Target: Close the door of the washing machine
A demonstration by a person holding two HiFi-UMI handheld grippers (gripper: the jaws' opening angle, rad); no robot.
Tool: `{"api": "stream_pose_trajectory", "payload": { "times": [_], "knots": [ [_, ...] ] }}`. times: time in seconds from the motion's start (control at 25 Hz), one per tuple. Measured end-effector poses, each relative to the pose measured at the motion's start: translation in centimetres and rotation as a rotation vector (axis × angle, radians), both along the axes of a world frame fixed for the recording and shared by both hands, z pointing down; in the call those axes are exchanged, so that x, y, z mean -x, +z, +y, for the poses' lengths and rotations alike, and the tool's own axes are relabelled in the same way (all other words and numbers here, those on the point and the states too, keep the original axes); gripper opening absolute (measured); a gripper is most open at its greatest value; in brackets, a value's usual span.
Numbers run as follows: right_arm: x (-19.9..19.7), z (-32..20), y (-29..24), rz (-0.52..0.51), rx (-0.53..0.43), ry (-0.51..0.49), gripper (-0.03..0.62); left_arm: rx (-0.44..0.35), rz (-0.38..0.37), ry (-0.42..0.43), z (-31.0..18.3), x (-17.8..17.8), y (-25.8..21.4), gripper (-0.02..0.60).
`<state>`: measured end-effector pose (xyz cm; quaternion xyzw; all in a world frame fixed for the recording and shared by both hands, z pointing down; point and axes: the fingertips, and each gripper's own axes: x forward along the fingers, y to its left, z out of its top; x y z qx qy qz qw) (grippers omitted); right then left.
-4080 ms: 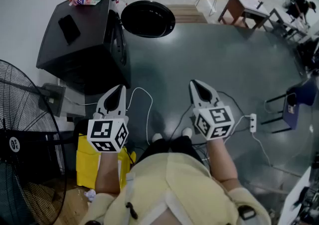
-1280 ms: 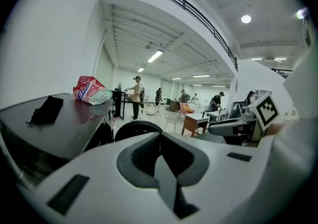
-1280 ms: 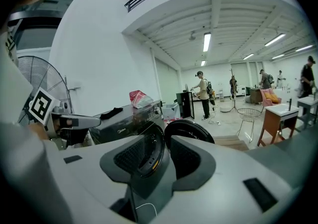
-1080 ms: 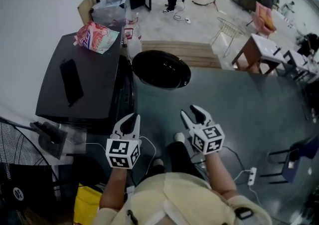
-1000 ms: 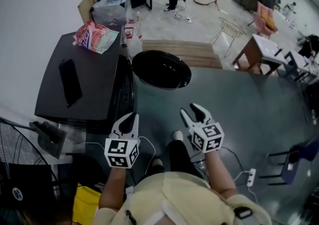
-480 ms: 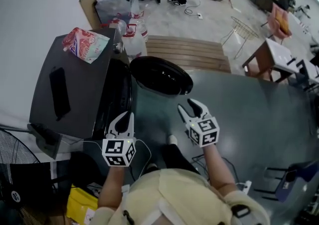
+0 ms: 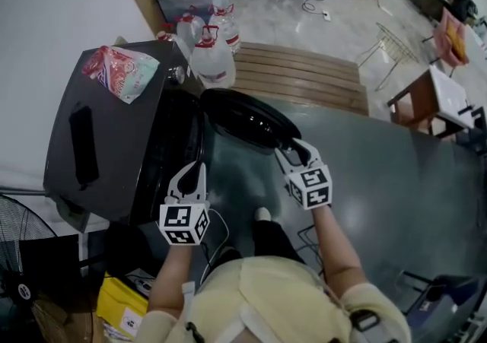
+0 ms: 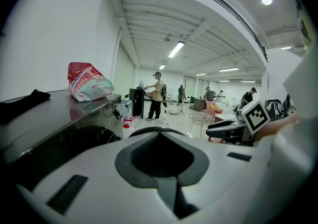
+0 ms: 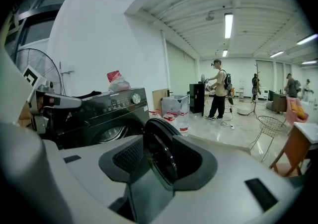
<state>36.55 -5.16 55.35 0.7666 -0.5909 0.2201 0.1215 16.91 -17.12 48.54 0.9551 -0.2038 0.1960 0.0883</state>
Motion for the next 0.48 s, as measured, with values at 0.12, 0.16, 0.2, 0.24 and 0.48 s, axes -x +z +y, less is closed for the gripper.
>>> {"api": "stream_pose_trajectory", "payload": {
  "times": [0.12,0.16,0.2,0.24,0.48],
  "knots": [
    [-2.0,-1.6,1.6,0.006,0.014,-0.036,0.160,0.004,-0.010,-0.039,-1.4,-1.0,0.9,0.005],
    [-2.6,-2.3,2.1,0.009,0.019,-0.049,0.160,0.003,-0.012,-0.048,-1.9,-1.3,1.1,0.005],
    [-3.3,-2.9,2.6,0.014,0.026,-0.059,0.160,0.000,-0.015,-0.054,-2.4,-1.8,1.4,0.005],
    [-4.0,-3.5,3.1,0.021,0.036,-0.068,0.160,-0.005,-0.019,-0.058,-2.8,-2.3,1.6,0.005],
    [-6.7,-6.2,6.0,0.019,0.107,-0.108,0.160,-0.005,-0.019,-0.085,-4.2,-5.4,2.5,0.005]
  ]
}}
